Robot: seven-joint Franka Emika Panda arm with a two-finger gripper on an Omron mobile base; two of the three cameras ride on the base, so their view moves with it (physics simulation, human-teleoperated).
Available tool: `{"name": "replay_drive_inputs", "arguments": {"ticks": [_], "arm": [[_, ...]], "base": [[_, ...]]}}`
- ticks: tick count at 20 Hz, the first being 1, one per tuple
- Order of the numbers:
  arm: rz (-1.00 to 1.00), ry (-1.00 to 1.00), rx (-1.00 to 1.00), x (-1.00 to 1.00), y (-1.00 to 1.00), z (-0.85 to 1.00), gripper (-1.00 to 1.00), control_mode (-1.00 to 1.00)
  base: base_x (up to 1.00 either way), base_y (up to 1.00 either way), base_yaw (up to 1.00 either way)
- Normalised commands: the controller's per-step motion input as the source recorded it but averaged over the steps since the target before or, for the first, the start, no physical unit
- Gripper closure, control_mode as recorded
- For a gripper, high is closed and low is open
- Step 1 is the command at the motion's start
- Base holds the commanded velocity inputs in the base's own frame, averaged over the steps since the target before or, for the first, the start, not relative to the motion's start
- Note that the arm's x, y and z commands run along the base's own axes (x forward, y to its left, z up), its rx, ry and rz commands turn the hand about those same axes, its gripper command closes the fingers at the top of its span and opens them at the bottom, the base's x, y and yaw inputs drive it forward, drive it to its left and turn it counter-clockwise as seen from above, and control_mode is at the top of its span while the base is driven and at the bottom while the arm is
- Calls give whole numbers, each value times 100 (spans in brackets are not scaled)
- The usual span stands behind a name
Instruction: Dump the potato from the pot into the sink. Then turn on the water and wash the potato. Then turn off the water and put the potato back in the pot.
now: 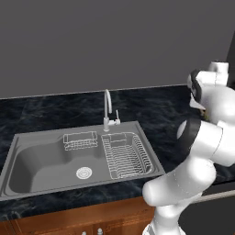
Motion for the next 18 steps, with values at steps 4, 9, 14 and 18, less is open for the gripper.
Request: {"name": "replay_drive_inputs", "arguments": {"ticks": [4, 9, 14, 18], "arm": [[0, 11, 0, 2, -22, -42, 100, -100], [0, 12, 0, 0, -20, -48, 100, -100], [0, 10, 0, 0, -11, -47, 100, -100], [0, 4, 0, -9, -6, -42, 100, -100]], "base": [[0, 0, 0], [0, 0, 0], [0, 0, 0], [0, 0, 0]]}}
